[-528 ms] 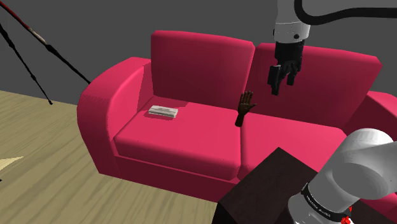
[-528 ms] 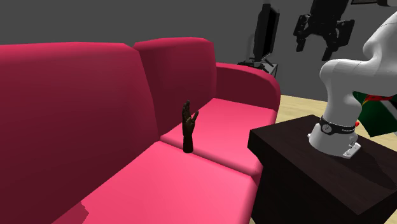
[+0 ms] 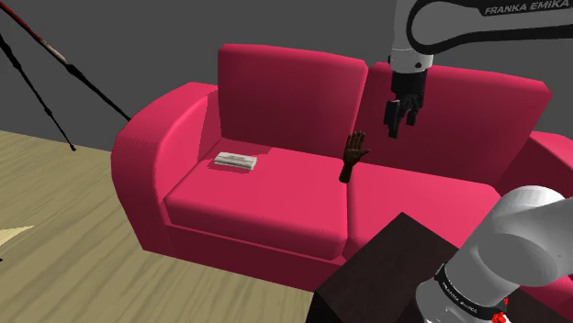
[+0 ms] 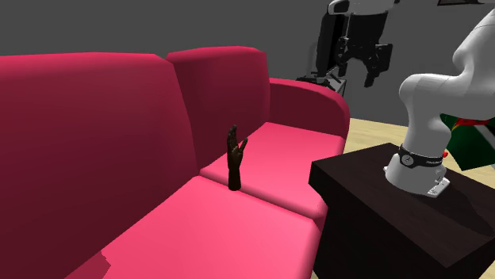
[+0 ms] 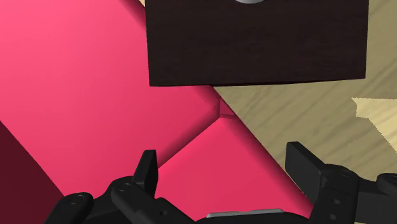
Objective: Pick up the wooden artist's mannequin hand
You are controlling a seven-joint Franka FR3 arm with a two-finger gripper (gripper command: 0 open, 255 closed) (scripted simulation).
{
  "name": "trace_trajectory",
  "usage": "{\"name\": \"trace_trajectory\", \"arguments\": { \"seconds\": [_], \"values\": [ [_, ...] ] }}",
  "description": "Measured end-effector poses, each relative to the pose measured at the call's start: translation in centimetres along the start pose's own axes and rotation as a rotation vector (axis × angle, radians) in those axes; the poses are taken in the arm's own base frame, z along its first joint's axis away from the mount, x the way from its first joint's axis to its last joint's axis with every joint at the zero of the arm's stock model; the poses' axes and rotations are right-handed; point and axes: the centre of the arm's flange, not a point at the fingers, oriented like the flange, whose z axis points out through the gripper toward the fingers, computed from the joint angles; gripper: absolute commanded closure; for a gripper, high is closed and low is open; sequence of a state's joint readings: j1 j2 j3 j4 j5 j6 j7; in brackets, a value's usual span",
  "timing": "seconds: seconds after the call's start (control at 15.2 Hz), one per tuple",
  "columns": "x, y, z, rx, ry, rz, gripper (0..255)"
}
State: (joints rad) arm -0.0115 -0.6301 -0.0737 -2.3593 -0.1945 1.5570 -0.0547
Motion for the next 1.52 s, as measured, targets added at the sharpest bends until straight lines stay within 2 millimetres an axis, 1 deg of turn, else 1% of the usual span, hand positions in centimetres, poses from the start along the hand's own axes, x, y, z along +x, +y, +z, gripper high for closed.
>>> {"name": "trace_trajectory", "arguments": {
  "seconds": [0.13,0.26,0.46,0.59,0.79,0.92,1.32,1.39,1.52],
  "values": [
    [1.2,2.0,1.1,0.008,-0.004,-0.021,0],
    [2.5,4.2,2.7,0.015,-0.009,-0.042,0],
    [4.4,6.9,4.7,0.026,-0.015,-0.073,0],
    [6.4,8.5,5.8,0.033,-0.019,-0.095,0],
    [8.7,11.4,7.8,0.044,-0.025,-0.126,0],
    [10.3,12.8,9.4,0.052,-0.029,-0.147,0],
    [15.2,18.3,13.7,0.073,-0.042,-0.208,0],
    [15.7,19.1,14.6,0.077,-0.044,-0.219,0],
    [17.3,20.6,16.0,0.084,-0.048,-0.24,0]
  ]
}}
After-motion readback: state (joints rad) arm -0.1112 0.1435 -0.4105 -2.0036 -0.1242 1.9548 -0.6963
